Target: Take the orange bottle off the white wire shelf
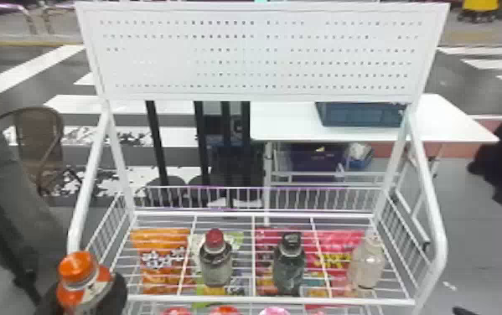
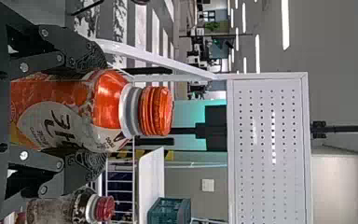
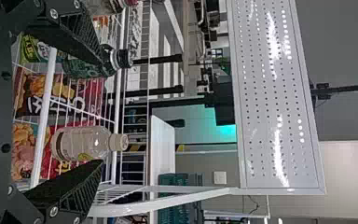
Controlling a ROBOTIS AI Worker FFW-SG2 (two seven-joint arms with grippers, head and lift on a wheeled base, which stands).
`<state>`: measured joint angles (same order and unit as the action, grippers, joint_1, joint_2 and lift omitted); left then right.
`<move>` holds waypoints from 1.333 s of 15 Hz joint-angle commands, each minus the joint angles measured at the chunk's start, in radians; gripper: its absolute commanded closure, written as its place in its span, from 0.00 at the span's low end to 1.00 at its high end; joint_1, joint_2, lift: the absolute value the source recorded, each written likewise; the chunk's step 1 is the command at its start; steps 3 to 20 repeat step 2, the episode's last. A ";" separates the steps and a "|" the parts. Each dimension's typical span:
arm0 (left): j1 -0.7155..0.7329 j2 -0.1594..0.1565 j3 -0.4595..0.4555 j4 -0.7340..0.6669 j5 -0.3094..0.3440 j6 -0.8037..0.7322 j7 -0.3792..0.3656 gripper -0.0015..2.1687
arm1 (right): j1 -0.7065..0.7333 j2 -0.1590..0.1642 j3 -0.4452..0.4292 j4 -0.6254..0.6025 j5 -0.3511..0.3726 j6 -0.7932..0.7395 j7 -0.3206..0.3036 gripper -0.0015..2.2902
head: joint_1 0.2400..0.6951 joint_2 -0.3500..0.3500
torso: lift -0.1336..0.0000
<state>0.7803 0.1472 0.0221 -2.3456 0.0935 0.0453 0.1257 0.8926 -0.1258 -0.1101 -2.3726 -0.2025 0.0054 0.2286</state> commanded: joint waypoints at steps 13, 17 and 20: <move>0.000 0.000 -0.002 0.000 0.000 0.000 0.000 0.32 | 0.000 -0.002 0.000 -0.002 0.005 0.000 -0.003 0.06 | 0.57 0.50 | 1.00; 0.000 0.000 -0.002 0.000 0.000 0.000 0.000 0.32 | 0.000 -0.002 0.000 -0.002 0.005 0.000 -0.003 0.06 | 0.57 0.50 | 1.00; 0.000 0.000 -0.002 0.000 0.000 0.000 0.000 0.32 | 0.000 -0.002 0.000 -0.002 0.005 0.000 -0.003 0.06 | 0.57 0.50 | 1.00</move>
